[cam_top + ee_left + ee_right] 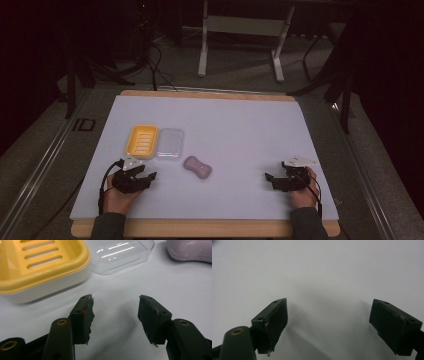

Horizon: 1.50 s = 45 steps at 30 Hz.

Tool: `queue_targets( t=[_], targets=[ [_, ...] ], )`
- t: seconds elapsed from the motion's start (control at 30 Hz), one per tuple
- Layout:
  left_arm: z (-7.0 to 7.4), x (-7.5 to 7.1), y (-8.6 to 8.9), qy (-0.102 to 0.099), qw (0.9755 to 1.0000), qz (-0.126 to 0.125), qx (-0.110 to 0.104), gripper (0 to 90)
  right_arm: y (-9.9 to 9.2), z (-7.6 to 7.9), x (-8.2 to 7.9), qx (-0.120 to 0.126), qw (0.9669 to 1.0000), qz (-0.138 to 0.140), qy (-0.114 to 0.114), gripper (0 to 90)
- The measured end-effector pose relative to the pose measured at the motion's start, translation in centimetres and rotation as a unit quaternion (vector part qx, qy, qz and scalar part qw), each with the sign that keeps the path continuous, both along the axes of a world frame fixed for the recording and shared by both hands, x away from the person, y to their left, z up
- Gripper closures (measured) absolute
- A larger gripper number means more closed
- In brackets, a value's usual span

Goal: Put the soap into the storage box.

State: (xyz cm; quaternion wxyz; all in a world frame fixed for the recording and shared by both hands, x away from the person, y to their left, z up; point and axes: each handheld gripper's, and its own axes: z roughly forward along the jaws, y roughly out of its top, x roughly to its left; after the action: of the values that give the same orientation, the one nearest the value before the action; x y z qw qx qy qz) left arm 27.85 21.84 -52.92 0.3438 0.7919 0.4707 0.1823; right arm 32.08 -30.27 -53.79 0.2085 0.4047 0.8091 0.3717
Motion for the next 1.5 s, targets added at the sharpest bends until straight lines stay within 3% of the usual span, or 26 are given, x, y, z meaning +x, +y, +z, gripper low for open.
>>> queue_targets(
  t=[0.1, 0.3, 0.4, 0.5, 0.63, 0.8, 1.07, 1.37, 1.5],
  targets=[
    [0.7, -0.1, -0.1, -0.01, 0.9998, -0.016, 0.006, 45.5, 0.0, 0.1, -0.5, -0.004, 0.9997, -0.002, -0.023, 15.0],
    [2.2, 0.1, -0.1, -0.018, 0.9993, -0.032, 0.005, 45.7, -0.3, 0.1, -0.5, 0.01, 0.9996, -0.007, -0.026, 15.1],
    [3.0, 0.5, -0.2, -0.025, 0.9989, -0.031, 0.025, 45.7, -0.2, 0.1, -0.5, 0.006, 0.9996, -0.008, -0.026, 15.1],
    [3.7, 1.0, -0.2, -0.022, 0.9987, -0.042, 0.017, 45.5, -0.1, 0.1, -0.6, 0.002, 0.9994, -0.01, -0.032, 15.1],
    [4.2, 1.4, -0.6, -0.015, 0.9982, -0.053, 0.025, 45.5, -0.2, 0.1, -0.7, 0.005, 0.9993, -0.012, -0.034, 15.1],
    [4.8, 1.8, -1.1, -0.021, 0.9967, -0.069, 0.037, 43.6, -0.2, 0.1, -0.7, 0.003, 0.9992, -0.013, -0.039, 15.1],
    [5.8, 2.8, -1.3, -0.016, 0.9956, -0.091, 0.019, 40.3, -0.1, 0.1, -0.7, 0.002, 0.9992, -0.012, -0.039, 15.1],
    [6.6, 3.6, -1.8, -0.021, 0.9934, -0.106, 0.039, 38.1, -0.2, 0.2, -0.8, 0.004, 0.9992, -0.014, -0.038, 15.1],
    [6.8, 4.0, -2.0, -0.021, 0.9926, -0.114, 0.037, 37.6, -0.1, 0.2, -0.8, 0.003, 0.9991, -0.011, -0.04, 15.1]
  ],
)
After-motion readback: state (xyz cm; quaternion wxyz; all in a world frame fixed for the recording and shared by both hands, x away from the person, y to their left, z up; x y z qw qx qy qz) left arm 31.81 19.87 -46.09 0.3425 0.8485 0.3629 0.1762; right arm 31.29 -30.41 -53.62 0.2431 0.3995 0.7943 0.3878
